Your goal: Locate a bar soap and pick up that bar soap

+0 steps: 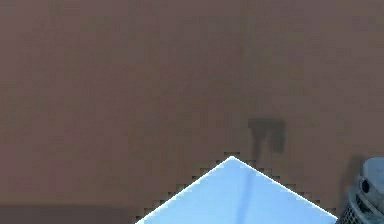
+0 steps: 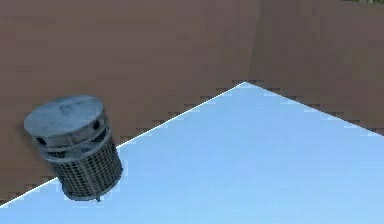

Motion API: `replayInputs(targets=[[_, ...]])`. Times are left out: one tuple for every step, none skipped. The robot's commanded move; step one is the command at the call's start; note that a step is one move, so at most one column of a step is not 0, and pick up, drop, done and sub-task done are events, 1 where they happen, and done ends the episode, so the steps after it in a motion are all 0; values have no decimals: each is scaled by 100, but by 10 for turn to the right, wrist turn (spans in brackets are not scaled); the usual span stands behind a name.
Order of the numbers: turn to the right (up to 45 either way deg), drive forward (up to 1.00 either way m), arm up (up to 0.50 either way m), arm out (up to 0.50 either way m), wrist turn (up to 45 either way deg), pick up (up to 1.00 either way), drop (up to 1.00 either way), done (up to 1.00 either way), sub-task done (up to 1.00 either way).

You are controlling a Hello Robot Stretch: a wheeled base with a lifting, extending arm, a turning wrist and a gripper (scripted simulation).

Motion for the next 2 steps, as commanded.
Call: replayInputs(targets=[[-450, 0, 0, 0, 0, 0, 0, 0, 0], [-450, 0, 0, 0, 0, 0, 0, 0, 0]])
